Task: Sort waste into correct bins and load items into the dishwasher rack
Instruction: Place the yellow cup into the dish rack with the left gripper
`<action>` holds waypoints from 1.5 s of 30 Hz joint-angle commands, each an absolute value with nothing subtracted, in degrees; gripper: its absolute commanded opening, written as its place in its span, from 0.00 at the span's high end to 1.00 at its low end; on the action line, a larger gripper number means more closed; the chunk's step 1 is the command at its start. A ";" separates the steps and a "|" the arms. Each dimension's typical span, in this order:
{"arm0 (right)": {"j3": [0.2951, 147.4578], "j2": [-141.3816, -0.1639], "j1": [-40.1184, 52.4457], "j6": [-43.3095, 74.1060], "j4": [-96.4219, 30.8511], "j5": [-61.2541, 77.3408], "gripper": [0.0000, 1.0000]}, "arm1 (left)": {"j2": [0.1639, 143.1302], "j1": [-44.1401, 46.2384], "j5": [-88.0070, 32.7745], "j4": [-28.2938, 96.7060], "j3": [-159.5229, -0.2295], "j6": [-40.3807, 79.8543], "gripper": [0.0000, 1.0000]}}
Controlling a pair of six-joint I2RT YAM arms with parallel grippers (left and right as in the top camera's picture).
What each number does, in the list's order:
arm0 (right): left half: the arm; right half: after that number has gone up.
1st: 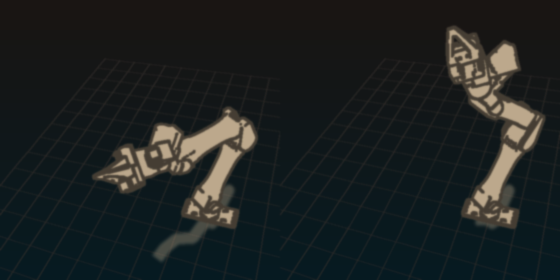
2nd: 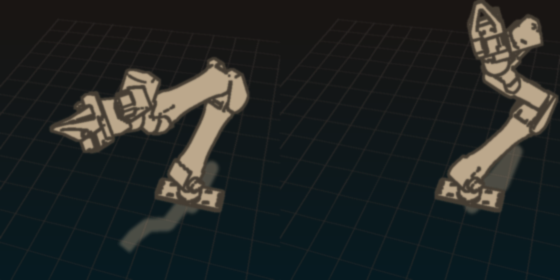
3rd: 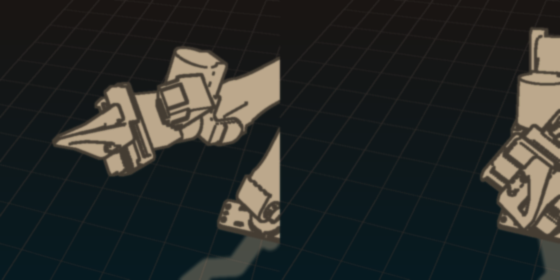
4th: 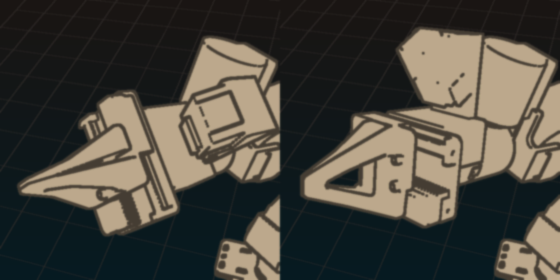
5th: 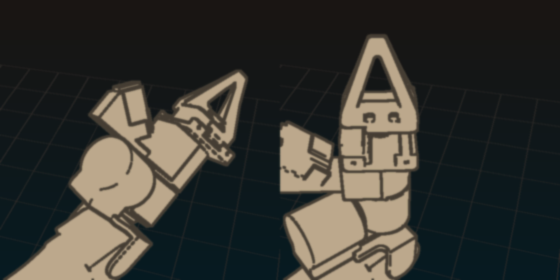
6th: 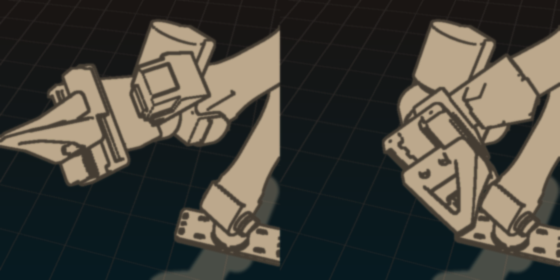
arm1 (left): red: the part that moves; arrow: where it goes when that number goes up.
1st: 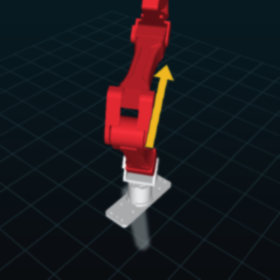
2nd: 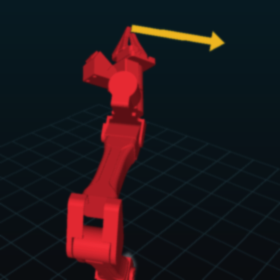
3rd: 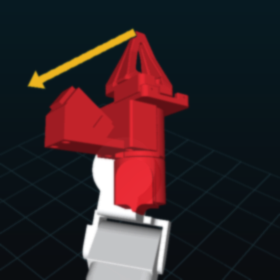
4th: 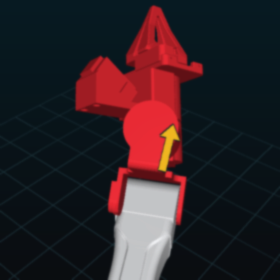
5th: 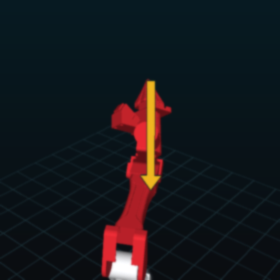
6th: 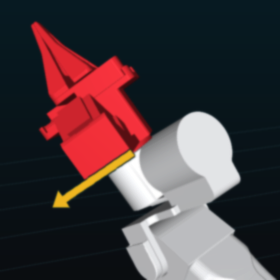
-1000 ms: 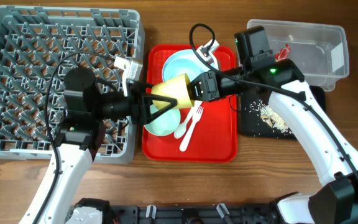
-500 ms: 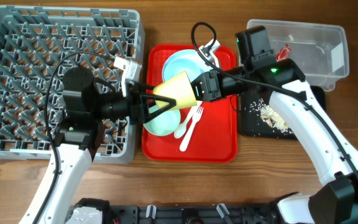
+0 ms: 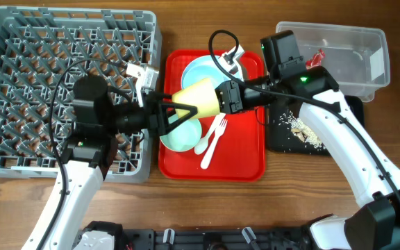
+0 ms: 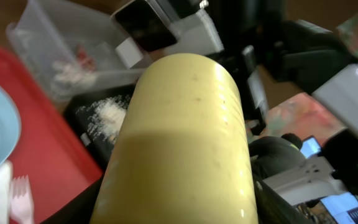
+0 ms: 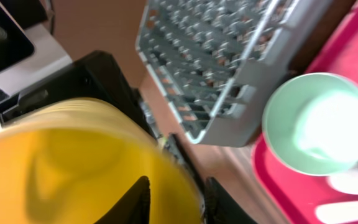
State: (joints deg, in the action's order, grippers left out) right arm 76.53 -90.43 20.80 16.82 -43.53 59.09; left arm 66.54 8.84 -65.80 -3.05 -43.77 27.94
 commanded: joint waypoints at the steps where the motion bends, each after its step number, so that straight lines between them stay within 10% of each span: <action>1: 76.75 -90.48 20.91 16.60 -43.81 56.49 0.67 | 66.65 8.47 -54.74 1.56 -44.36 20.95 0.90; 12: 76.77 -90.30 14.13 14.44 -48.95 41.85 0.61 | 65.60 -1.41 -51.86 7.97 -44.38 19.68 0.96; 35: 76.82 -80.55 13.41 13.56 -62.89 17.30 0.60 | 59.77 -15.73 6.22 56.31 -59.55 19.68 0.96; 45: 76.82 -80.55 13.43 13.67 -63.07 17.32 0.60 | 71.00 -15.70 6.24 59.07 -59.53 19.70 0.96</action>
State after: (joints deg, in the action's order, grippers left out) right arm 76.53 -80.77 13.67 13.19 -63.02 18.31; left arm 67.09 -15.40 5.19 58.98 -58.85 20.23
